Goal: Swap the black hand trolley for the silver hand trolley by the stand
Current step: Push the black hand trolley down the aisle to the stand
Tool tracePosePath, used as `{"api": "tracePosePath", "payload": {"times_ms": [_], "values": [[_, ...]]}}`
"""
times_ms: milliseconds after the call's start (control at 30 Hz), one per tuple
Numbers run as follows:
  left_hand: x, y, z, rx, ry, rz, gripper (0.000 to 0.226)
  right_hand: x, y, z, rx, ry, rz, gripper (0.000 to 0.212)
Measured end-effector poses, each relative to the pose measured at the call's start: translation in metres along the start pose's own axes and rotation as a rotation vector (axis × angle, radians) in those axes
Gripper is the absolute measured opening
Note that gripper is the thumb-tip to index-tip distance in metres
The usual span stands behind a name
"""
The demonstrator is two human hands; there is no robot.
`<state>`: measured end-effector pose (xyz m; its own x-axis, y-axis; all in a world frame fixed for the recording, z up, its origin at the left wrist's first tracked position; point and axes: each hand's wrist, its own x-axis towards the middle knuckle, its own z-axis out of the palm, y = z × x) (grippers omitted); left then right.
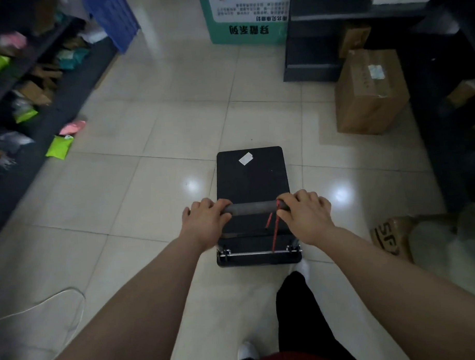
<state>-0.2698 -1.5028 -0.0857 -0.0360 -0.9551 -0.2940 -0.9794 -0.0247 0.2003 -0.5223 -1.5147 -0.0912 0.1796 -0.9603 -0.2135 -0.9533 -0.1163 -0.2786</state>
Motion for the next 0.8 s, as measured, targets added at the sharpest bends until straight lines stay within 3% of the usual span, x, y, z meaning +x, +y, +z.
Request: {"api": "tracePosePath", "payload": {"times_ms": [400, 800], "values": [[0.172, 0.041, -0.047, -0.039, -0.016, -0.086, 0.031, 0.174, 0.053, -0.061, 0.001, 0.106, -0.113, 0.039], [0.344, 0.008, -0.106, -0.037, 0.010, -0.054, 0.030, 0.359, 0.037, -0.098, 0.042, 0.043, -0.052, 0.037]]}}
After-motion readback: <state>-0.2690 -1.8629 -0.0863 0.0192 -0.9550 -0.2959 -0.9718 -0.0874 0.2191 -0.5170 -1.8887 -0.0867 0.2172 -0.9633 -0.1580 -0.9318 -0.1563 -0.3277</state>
